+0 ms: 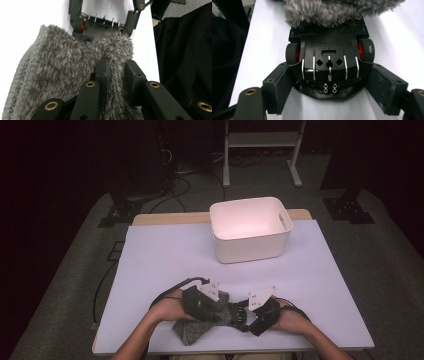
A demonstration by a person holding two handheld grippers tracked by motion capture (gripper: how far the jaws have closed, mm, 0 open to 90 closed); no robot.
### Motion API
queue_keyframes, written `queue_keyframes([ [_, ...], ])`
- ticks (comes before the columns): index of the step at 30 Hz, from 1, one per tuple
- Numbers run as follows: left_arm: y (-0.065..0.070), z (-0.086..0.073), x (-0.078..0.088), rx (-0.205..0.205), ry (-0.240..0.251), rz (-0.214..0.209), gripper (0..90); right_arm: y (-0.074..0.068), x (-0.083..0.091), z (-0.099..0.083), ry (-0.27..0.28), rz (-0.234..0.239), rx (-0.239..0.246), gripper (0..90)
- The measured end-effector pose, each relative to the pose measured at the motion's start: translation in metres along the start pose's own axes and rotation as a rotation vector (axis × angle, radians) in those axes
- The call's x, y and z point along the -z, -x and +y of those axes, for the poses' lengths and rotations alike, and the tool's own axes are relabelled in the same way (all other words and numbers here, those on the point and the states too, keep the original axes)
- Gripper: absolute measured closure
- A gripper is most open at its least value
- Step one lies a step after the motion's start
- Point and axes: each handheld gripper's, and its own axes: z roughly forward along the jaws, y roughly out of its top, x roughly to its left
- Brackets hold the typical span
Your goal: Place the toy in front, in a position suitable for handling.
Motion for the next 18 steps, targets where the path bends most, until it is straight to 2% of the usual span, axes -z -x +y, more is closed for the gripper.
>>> queue_keyframes([
  [4,0.0,-0.009,0.006,0.01,0.002,0.009,74.6,0.0,0.0,0.0,0.003,0.001,-0.002,23.4],
  [7,-0.002,-0.024,0.017,0.048,0.005,0.029,74.6,0.0,0.0,0.0,0.003,0.002,-0.003,23.3],
  [8,-0.002,-0.024,0.017,0.048,0.005,0.029,74.6,0.0,0.0,0.0,0.003,0.002,-0.003,23.3],
  [11,-0.006,-0.038,0.029,0.084,0.001,0.062,74.6,0.0,0.0,0.0,0.002,0.002,-0.005,23.3],
  [18,-0.015,-0.053,0.041,0.13,0.016,0.106,74.6,0.001,0.0,0.0,0.002,0.006,-0.004,23.3],
])
